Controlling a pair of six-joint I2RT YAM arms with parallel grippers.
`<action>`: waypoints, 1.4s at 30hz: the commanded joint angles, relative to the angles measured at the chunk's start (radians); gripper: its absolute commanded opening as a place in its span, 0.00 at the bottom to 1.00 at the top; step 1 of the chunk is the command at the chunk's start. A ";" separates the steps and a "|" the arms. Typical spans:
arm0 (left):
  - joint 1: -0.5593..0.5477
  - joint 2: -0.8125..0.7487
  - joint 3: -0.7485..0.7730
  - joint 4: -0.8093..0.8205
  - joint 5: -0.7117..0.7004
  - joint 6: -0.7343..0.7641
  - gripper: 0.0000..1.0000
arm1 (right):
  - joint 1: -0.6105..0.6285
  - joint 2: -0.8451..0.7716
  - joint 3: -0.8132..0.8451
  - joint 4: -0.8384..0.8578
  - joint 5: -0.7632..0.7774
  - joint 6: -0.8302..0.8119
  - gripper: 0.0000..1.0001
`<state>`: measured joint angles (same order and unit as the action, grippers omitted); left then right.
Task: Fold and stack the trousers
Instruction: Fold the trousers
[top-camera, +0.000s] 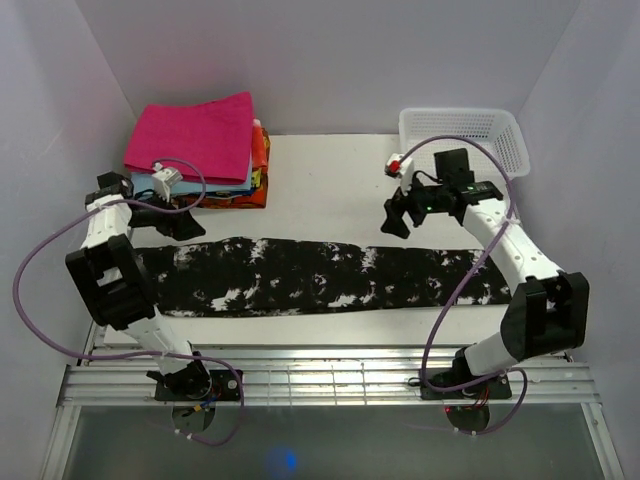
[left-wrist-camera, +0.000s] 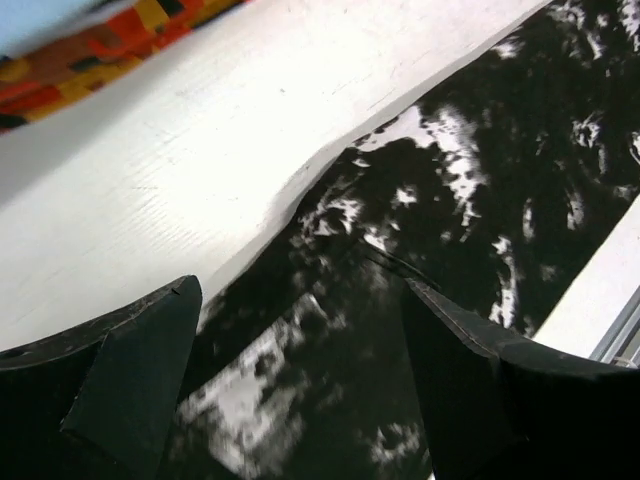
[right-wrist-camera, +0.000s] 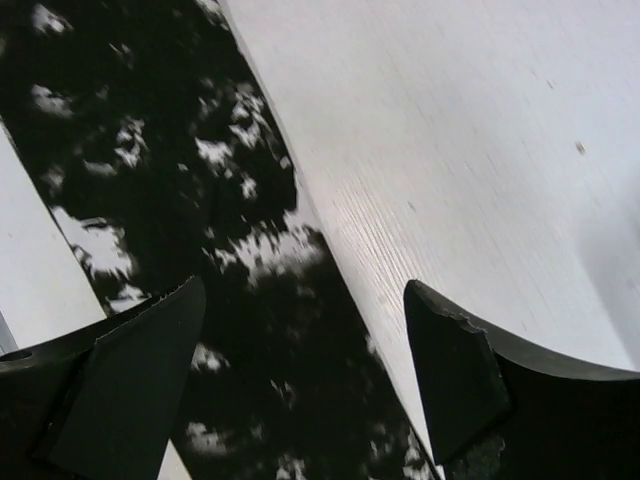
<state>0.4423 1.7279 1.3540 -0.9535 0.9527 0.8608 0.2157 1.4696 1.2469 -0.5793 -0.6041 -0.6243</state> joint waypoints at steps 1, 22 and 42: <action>-0.059 0.073 -0.016 0.117 0.009 -0.069 0.91 | 0.120 0.081 0.054 0.188 -0.008 0.190 0.86; -0.175 -0.281 -0.504 0.363 -0.032 0.172 0.00 | 0.442 0.696 0.546 0.360 -0.146 0.403 0.82; -0.186 -0.904 -1.248 1.096 -0.157 0.509 0.00 | 0.553 0.859 0.609 0.337 -0.301 0.338 0.95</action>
<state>0.2550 0.8261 0.1104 0.0231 0.7963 1.3426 0.7338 2.3123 1.8229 -0.1837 -0.8307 -0.1429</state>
